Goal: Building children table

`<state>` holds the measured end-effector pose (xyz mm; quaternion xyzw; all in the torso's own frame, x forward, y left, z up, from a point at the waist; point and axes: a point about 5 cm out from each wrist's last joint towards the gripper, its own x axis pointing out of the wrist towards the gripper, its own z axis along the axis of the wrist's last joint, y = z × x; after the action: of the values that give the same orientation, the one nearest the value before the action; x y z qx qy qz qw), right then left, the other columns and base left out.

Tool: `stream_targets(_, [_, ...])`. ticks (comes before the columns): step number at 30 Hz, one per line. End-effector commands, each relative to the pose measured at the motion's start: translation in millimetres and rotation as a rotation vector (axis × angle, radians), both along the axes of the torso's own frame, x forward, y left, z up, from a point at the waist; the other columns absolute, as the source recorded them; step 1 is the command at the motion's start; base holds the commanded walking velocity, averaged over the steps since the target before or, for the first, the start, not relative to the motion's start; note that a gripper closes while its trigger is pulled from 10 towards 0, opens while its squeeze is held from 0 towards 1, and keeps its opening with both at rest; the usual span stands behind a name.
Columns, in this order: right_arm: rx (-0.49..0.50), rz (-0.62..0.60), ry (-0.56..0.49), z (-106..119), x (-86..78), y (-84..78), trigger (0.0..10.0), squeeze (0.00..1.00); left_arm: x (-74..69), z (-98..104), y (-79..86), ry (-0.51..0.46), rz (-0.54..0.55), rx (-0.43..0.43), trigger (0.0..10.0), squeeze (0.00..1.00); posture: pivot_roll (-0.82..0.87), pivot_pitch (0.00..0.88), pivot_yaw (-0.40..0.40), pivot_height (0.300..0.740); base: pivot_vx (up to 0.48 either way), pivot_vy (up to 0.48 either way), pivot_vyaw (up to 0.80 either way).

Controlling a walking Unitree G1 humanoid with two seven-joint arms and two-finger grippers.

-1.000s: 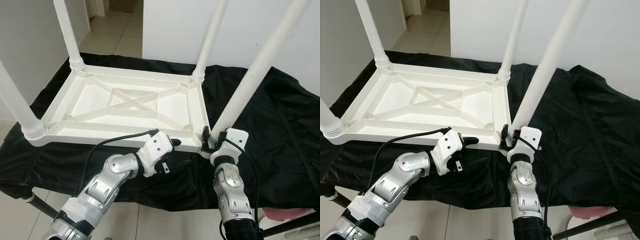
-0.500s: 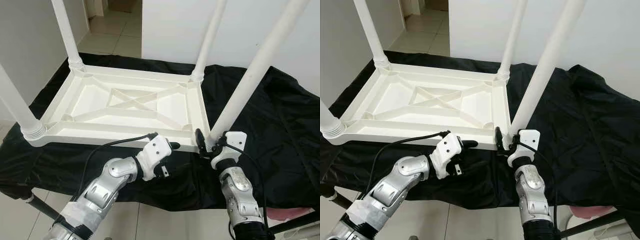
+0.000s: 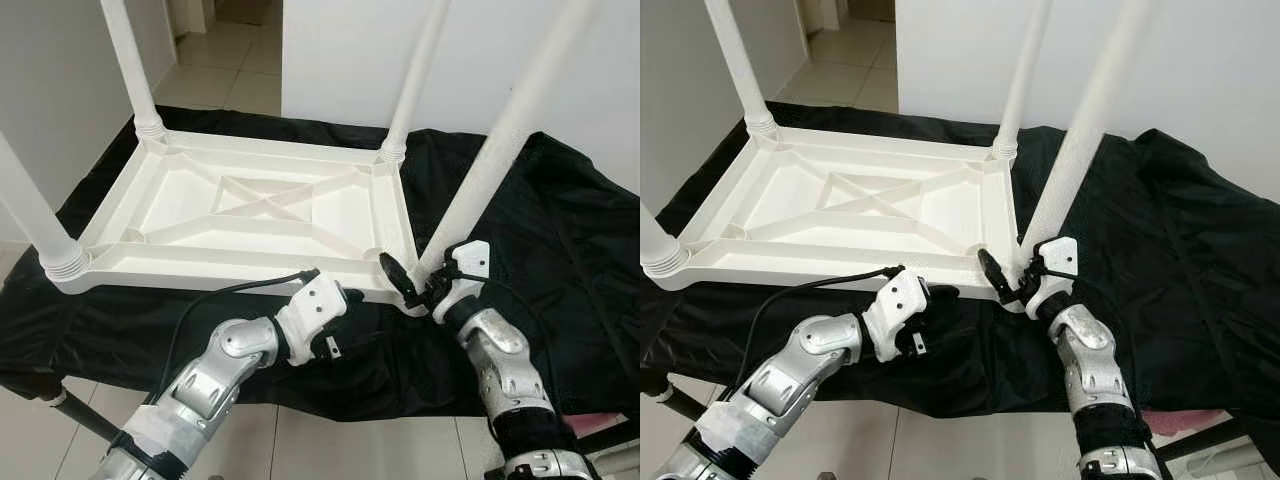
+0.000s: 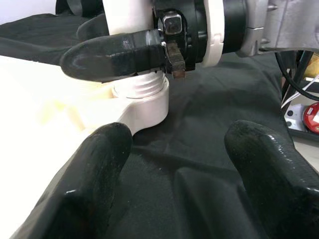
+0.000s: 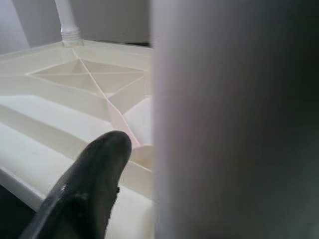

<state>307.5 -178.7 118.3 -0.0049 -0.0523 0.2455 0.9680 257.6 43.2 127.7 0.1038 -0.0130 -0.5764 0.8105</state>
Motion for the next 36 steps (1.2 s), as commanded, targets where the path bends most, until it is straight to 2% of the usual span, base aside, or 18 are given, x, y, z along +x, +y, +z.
stream_targets(1, [-0.009, 0.033, 0.021, -4.6, 0.3, 3.5, 0.0, 0.0, -5.0, 0.9, -3.8, 0.004, -0.091, 0.017, 10.0, 0.0, 0.03, 0.0, -0.074, 0.74, 0.0, 0.0, 0.0])
stream_targets(4, [-0.021, 0.051, 0.028, -5.1, 2.1, -4.2, 0.0, 0.0, -4.0, 2.0, -2.9, -0.001, -0.083, 0.017, 10.0, 0.0, 0.04, 0.0, -0.081, 0.74, 0.0, 0.0, 0.0])
stream_targets(13, [-0.028, 0.062, 0.041, -7.7, 1.6, -10.5, 0.0, 0.0, -4.2, 1.7, -1.4, -0.003, -0.073, 0.019, 10.0, 0.0, 0.04, 0.0, -0.082, 0.74, 0.0, 0.0, 0.0])
stream_targets(14, [-0.031, 0.059, 0.04, -7.4, 1.2, -9.6, 10.0, 0.0, -4.3, 1.6, -1.1, -0.002, -0.073, 0.02, 10.0, 0.0, 0.05, 0.0, -0.083, 0.74, 0.0, 0.0, 0.0])
stream_targets(25, [-0.034, -0.064, 0.059, -9.4, 1.3, 3.9, 10.0, 0.0, -2.5, 2.5, 0.6, -0.008, -0.07, 0.025, 10.0, 0.0, 0.04, 0.0, -0.081, 0.74, 0.0, 0.0, 0.0])
stream_targets(26, [0.016, -0.113, 0.07, -8.8, 0.2, 9.7, 10.0, 0.0, -2.5, 2.2, 1.0, -0.01, -0.07, 0.028, 10.0, 0.0, 0.04, 0.0, -0.078, 0.74, 0.0, 0.0, 0.0])
stream_targets(28, [0.016, -0.113, 0.07, -8.8, 0.2, 9.7, 10.0, 0.0, -2.5, 2.2, 1.0, -0.01, -0.07, 0.028, 10.0, 0.0, 0.04, 0.0, -0.078, 0.74, 0.0, 0.0, 0.0])
stream_targets(30, [0.073, -0.212, 0.088, -8.5, -2.4, 19.4, 10.0, 0.0, -2.7, 2.0, 2.0, -0.01, -0.071, 0.031, 10.0, 0.0, 0.04, 0.0, -0.078, 0.74, 0.0, 0.0, 0.0])
stream_targets(33, [0.073, -0.212, 0.088, -8.5, -2.4, 19.4, 10.0, 0.0, -2.7, 2.0, 2.0, -0.01, -0.071, 0.031, 10.0, 0.0, 0.04, 0.0, -0.078, 0.74, 0.0, 0.0, 0.0])
stream_targets(34, [0.099, -0.279, 0.095, -9.0, -3.6, 22.5, 10.0, 0.0, -2.7, 2.1, 2.2, -0.009, -0.071, 0.031, 10.0, 0.0, 0.04, 0.0, -0.078, 0.74, 0.0, 0.0, 0.0])
stream_targets(35, [0.129, -0.412, 0.099, -11.1, -5.7, 24.8, 10.0, 0.0, -2.3, 2.6, 2.0, -0.009, -0.07, 0.029, 10.0, 0.0, 0.04, 0.0, -0.077, 0.74, 0.0, 0.0, 0.0])
stream_targets(36, [0.129, -0.412, 0.099, -11.1, -5.7, 24.8, 10.0, 0.0, -2.3, 2.6, 2.0, -0.009, -0.07, 0.029, 10.0, 0.0, 0.04, 0.0, -0.077, 0.74, 0.0, 0.0, 0.0])
